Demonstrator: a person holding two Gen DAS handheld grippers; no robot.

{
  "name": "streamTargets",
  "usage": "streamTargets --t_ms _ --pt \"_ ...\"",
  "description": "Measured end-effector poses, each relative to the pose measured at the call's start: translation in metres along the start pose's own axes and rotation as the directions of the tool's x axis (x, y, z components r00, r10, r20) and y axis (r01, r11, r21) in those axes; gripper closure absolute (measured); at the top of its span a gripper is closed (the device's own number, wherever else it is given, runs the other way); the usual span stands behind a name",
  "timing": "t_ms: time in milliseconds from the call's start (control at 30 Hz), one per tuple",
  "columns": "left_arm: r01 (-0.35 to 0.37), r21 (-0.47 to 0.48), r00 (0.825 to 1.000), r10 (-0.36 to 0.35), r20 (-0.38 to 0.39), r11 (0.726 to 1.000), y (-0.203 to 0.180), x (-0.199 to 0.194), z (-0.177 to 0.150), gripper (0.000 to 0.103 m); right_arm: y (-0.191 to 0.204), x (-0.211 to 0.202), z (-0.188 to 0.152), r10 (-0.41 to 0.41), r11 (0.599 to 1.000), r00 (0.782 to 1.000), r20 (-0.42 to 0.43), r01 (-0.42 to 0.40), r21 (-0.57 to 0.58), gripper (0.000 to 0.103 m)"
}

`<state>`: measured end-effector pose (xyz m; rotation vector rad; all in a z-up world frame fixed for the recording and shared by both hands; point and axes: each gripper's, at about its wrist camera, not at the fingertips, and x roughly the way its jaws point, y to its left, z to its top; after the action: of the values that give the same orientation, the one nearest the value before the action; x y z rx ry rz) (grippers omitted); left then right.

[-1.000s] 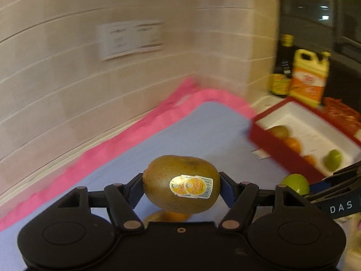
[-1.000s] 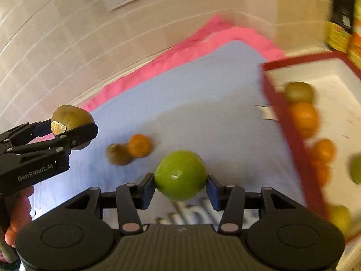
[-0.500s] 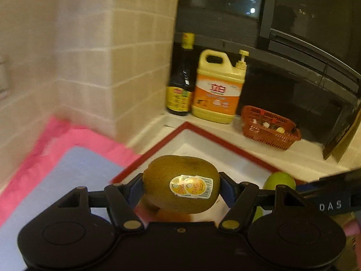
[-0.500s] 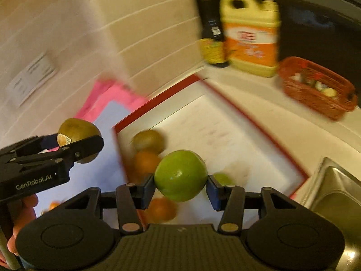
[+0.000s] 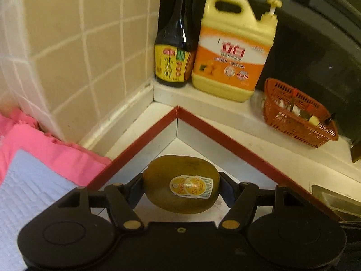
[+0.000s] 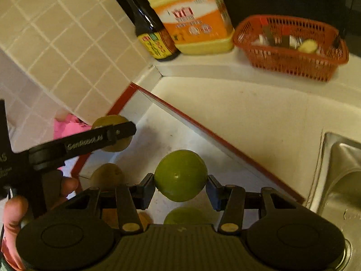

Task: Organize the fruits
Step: 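Carry the stickered kiwi and lime into the box and open both tools, then withdraw both tools from the box back over the mat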

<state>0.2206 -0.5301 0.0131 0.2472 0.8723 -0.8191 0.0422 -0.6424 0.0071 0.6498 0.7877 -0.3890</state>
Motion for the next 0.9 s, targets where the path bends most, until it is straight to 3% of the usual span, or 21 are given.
streamTargets --t_ms 167,567,900 --pt "-0.085 0.054 0.996 0.086 0.0 0.995 -0.003 0.014 -0.002 0.021 -0.003 0.017 -0.001 -0.028 0.999 0.999 -0.023 0.029 0.017 0.052" --pt "-0.076 0.01 0.996 0.077 -0.046 0.997 0.009 0.034 -0.007 0.02 -0.007 0.026 -0.003 -0.059 0.998 0.998 -0.015 0.06 0.031 0.051" --pt "-0.06 -0.017 0.998 0.061 0.033 0.998 0.012 -0.021 -0.005 0.02 0.006 -0.004 -0.006 0.016 0.999 1.0 0.022 -0.017 0.029 0.05"
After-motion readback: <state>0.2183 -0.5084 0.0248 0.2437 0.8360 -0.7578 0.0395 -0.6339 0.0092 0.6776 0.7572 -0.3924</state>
